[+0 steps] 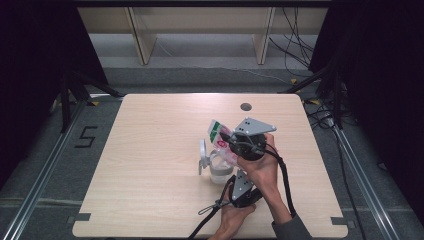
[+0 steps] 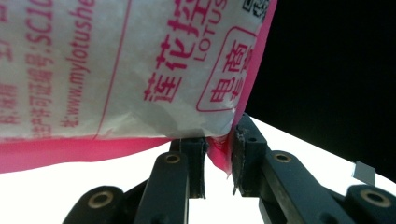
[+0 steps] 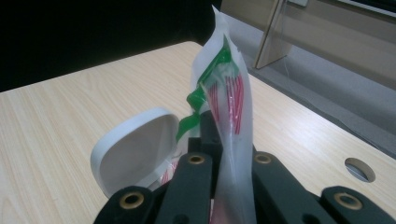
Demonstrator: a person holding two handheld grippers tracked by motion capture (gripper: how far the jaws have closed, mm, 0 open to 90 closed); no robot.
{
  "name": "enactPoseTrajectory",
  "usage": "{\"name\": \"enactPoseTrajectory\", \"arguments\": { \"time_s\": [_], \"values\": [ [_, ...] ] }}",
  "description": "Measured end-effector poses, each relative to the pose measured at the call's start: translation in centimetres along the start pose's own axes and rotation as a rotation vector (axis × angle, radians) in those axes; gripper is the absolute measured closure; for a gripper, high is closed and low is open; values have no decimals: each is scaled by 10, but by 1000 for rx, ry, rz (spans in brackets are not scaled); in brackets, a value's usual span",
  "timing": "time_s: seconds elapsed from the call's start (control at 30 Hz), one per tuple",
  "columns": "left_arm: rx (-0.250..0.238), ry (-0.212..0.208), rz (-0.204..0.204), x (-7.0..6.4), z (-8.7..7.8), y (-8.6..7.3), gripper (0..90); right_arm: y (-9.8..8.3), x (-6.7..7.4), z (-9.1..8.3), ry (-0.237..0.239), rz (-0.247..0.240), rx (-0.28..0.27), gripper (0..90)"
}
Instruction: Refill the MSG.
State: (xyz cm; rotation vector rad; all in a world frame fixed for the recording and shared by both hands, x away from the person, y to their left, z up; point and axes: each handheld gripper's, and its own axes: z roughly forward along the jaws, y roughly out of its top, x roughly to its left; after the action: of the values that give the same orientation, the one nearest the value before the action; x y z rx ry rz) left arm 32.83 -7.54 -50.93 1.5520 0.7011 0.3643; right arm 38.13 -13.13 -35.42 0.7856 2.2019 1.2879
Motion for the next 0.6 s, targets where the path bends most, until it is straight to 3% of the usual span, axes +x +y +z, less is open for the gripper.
{"name": "enactPoseTrajectory", "arguments": {
  "time_s": [0.6],
  "values": [
    [10, 8, 2, 0, -1, 1, 765, 0, 1, 1, -10, -6, -14, 900]
  ]
}}
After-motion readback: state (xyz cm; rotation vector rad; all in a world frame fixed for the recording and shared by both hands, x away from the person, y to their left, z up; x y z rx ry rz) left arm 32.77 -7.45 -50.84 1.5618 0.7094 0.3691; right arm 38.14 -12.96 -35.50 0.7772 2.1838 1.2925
